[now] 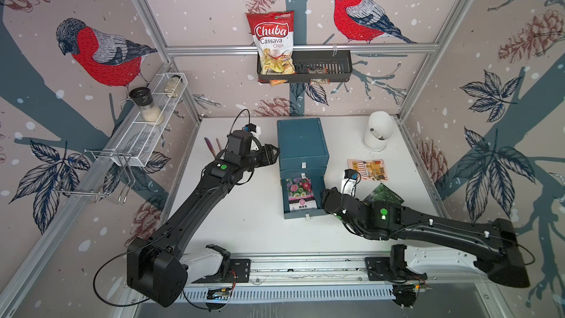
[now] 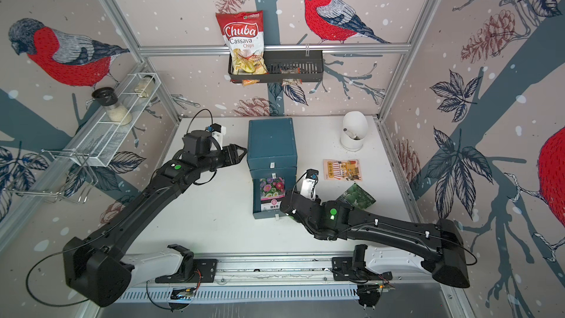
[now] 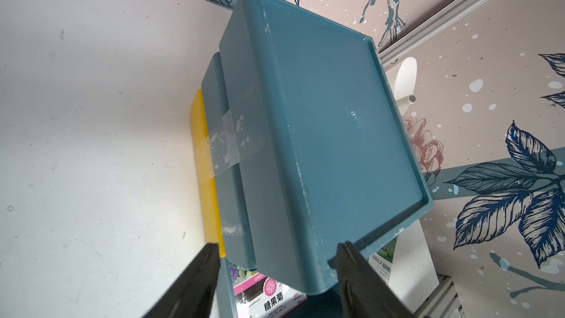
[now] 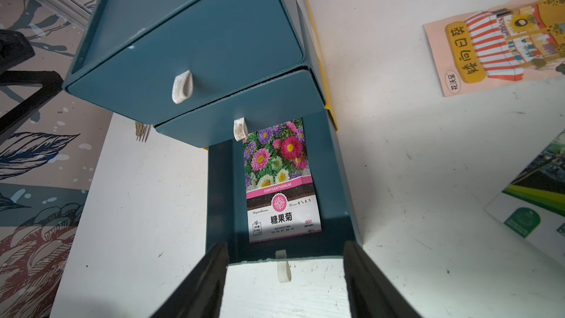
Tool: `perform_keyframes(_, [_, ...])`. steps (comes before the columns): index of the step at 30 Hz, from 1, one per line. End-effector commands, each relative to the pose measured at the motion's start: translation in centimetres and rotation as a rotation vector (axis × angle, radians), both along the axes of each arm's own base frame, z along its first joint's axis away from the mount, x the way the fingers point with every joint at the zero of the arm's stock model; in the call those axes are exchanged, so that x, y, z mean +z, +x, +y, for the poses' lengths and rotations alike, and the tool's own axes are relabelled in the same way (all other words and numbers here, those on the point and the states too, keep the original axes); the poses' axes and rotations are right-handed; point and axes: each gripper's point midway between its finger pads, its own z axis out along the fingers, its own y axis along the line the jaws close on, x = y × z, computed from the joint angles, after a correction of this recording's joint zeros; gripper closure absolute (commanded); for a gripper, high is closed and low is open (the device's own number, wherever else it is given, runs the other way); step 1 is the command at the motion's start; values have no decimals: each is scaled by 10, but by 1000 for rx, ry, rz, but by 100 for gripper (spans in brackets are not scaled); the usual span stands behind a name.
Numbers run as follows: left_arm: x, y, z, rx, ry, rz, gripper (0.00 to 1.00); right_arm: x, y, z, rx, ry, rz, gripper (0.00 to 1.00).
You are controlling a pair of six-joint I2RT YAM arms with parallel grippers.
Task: Take the seed bags out of the drawer
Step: Pick up the seed packet from the drawer.
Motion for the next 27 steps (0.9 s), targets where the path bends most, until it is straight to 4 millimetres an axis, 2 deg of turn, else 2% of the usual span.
perform_keyframes(1, [0,2,-7,-37,-15,-16,35,-2,-1,5,25,-10,4,38])
perform_keyframes(4, [-5,3,-9,-52,-12,4,36,-6,-1,6,21,-12,14,40])
perform_keyframes(14, [-20,13,-14,-55,3,35,39,-2,0,12,57,-11,1,48])
perform_keyframes(24, [-37,18,-12,-33,41,70,41,-6,9,8,53,-13,26,49])
perform_keyframes(27, [-44,18,-9,-26,71,87,44,-6,10,11,61,-21,27,48])
